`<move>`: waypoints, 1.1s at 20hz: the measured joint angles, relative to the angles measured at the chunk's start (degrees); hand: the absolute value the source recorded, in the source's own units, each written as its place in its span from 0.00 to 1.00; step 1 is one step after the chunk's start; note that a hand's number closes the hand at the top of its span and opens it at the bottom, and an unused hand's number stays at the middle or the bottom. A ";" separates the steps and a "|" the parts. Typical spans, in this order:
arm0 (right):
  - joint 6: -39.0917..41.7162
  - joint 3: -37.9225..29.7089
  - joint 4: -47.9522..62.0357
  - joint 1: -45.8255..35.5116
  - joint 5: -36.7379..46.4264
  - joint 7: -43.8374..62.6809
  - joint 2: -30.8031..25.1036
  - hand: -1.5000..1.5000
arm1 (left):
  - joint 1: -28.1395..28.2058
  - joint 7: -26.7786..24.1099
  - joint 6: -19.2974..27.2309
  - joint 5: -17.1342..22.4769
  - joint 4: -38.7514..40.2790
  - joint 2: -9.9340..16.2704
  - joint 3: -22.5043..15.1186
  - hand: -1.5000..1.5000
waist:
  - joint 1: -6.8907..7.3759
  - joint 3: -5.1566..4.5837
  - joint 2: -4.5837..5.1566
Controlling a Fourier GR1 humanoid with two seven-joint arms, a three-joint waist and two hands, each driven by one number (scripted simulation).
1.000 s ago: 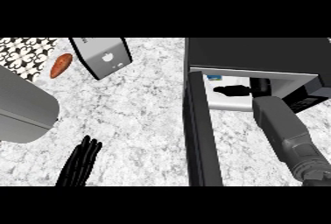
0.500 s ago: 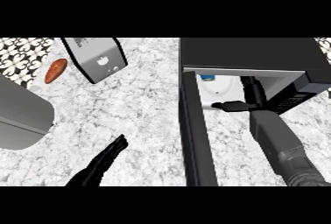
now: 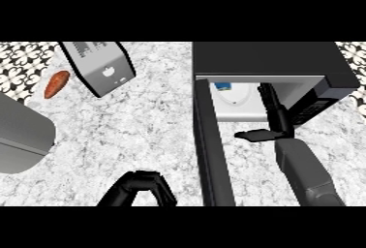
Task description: Pick up the milk, place it into the microwave and close the microwave
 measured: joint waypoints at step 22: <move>11.47 3.96 -45.16 36.34 -8.41 9.26 -6.14 0.00 | -19.86 -1.28 9.88 0.54 29.98 -1.50 -19.33 1.00 | -3.88 -0.27 0.19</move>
